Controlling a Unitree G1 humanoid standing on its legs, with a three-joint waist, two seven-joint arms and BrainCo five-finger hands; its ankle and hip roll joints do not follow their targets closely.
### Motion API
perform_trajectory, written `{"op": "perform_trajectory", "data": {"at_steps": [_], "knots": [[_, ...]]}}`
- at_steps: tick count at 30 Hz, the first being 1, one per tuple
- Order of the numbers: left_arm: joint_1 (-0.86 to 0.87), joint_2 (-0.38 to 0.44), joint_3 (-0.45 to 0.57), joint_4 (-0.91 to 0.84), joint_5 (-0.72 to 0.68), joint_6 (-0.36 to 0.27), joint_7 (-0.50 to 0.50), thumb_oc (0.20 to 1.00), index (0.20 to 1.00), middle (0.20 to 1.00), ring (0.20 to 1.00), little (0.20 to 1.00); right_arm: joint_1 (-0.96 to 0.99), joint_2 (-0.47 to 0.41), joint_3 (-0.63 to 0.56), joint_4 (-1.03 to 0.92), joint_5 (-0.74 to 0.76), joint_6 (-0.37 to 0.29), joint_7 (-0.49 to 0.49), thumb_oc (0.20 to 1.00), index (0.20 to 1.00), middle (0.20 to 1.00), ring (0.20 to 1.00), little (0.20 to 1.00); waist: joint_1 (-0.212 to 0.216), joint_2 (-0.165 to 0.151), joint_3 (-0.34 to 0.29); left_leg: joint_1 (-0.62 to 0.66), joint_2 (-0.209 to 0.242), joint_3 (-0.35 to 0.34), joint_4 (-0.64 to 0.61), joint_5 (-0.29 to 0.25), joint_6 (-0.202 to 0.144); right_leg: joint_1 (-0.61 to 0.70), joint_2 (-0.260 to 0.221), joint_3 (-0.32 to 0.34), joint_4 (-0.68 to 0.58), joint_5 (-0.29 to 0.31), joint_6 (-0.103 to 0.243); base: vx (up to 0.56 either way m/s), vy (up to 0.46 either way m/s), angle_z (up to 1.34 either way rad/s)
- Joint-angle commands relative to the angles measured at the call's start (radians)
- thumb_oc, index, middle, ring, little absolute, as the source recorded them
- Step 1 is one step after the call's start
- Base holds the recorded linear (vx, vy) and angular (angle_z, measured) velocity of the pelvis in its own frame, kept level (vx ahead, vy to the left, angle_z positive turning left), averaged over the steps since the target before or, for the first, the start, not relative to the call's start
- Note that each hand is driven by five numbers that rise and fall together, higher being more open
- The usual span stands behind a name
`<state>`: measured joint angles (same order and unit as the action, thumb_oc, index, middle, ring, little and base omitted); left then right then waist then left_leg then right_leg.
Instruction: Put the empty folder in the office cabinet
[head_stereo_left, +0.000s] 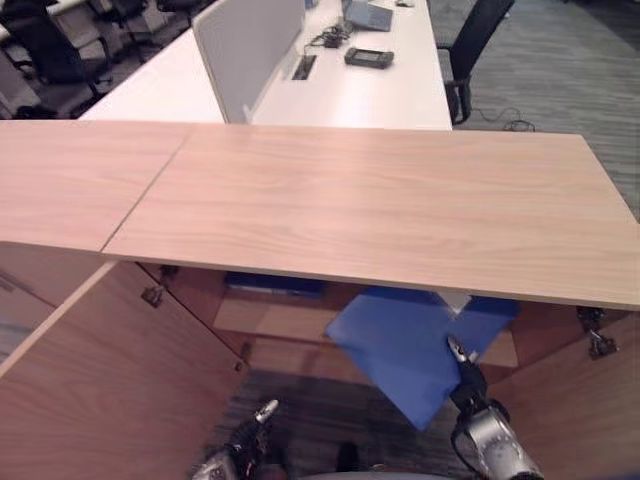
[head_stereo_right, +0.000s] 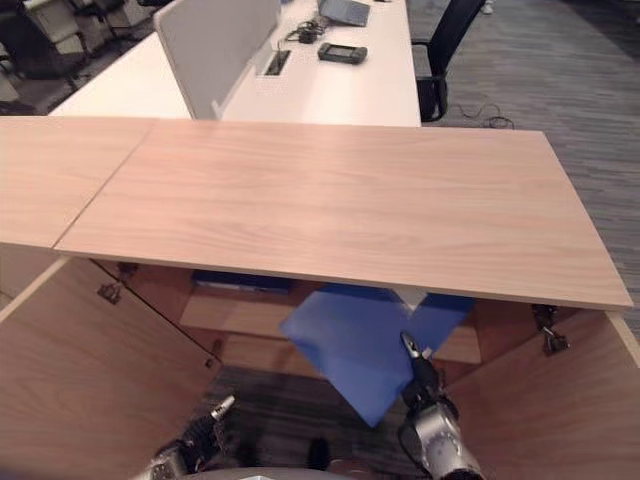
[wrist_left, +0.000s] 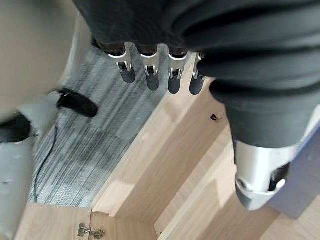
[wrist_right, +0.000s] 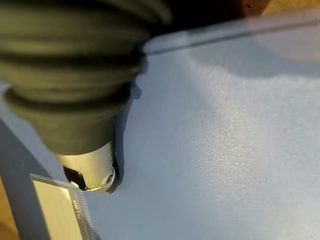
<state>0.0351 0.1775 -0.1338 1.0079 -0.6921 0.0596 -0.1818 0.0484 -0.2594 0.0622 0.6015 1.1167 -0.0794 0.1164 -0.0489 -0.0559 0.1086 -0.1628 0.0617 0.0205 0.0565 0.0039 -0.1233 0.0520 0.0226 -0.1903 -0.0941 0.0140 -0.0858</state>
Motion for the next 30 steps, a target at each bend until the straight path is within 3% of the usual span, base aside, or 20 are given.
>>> {"op": "perform_trajectory", "data": {"at_steps": [1, 7, 21, 26, 30], "knots": [[0.056, -0.038, -0.03, 0.046, 0.004, 0.003, 0.004, 1.0, 1.0, 1.0, 1.0, 1.0, -0.023, 0.01, -0.015, -0.023, -0.009, -0.04, 0.036, 0.2, 0.2, 0.2, 0.2, 0.2, 0.017, 0.029, -0.005, 0.08, -0.024, 0.034, -0.011, 0.037, 0.048, 0.005, -0.06, 0.044, 0.007, -0.004, 0.165, 0.12, 0.113, -0.48], [0.076, -0.036, -0.014, 0.068, 0.019, 0.0, 0.001, 1.0, 1.0, 1.0, 1.0, 1.0, -0.003, 0.017, 0.018, -0.007, -0.024, -0.023, 0.051, 0.2, 0.2, 0.2, 0.2, 0.2, 0.023, 0.049, -0.028, 0.151, -0.036, 0.031, -0.13, 0.064, 0.06, 0.001, -0.055, 0.054, 0.007, -0.011, 0.17, 0.07, 0.067, -0.11], [0.105, -0.044, 0.011, 0.077, 0.016, 0.003, 0.009, 1.0, 1.0, 1.0, 1.0, 1.0, 0.031, 0.051, 0.01, -0.007, -0.015, -0.029, 0.04, 0.2, 0.2, 0.2, 0.2, 0.2, 0.021, 0.051, -0.052, 0.21, -0.041, 0.033, -0.144, 0.024, 0.079, 0.014, -0.064, 0.062, 0.007, -0.013, 0.184, 0.02, 0.02, 0.0], [0.119, -0.049, 0.004, 0.031, -0.011, 0.008, 0.025, 1.0, 1.0, 1.0, 1.0, 1.0, 0.024, 0.058, -0.019, -0.093, -0.004, -0.064, 0.005, 0.2, 0.2, 0.2, 0.2, 0.2, 0.017, 0.056, -0.049, 0.215, -0.044, 0.046, -0.144, 0.002, 0.089, 0.004, -0.072, 0.062, 0.007, -0.008, 0.198, -0.01, 0.034, -0.09], [0.115, -0.045, -0.015, -0.03, -0.061, 0.004, 0.046, 1.0, 1.0, 1.0, 1.0, 1.0, -0.038, 0.046, -0.046, -0.178, 0.004, -0.112, -0.058, 0.2, 0.2, 0.2, 0.2, 0.2, 0.015, 0.065, -0.003, 0.185, -0.05, 0.069, -0.136, -0.006, 0.103, -0.042, -0.083, 0.077, 0.007, 0.008, 0.21, -0.16, 0.082, -0.2]]}}
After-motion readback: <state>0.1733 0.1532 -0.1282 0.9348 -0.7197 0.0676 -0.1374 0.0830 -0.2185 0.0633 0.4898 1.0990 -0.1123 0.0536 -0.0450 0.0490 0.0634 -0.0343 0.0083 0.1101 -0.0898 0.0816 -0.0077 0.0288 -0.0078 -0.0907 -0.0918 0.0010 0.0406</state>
